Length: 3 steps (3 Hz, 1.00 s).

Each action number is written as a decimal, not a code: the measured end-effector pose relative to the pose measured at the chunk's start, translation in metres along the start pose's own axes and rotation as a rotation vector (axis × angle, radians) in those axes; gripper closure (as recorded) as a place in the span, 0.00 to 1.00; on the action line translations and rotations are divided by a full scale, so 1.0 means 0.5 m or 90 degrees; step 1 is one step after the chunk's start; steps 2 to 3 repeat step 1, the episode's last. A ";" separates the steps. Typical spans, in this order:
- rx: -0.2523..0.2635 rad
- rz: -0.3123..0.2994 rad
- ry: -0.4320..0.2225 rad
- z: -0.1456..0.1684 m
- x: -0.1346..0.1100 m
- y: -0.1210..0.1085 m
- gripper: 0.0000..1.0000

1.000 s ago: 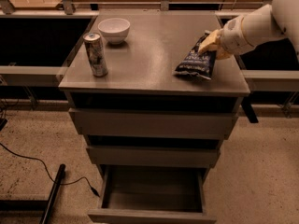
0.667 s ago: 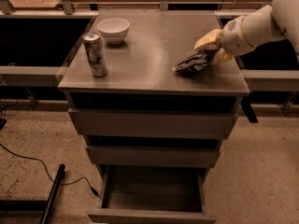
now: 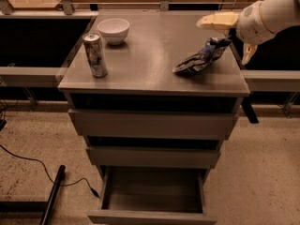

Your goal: Pick blue chip bag from bottom drawer and place on counter

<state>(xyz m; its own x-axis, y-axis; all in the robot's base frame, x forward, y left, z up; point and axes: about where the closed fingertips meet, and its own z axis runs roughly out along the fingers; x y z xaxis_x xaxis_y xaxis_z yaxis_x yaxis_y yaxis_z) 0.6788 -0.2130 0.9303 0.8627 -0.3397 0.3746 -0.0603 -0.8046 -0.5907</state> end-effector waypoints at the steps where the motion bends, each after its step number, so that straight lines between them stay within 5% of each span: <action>1: 0.000 0.000 0.000 0.000 0.000 0.000 0.00; 3: 0.000 0.000 0.000 0.000 0.000 0.000 0.00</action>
Offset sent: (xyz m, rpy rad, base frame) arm 0.0000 0.0000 0.0000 0.0000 0.0000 0.0000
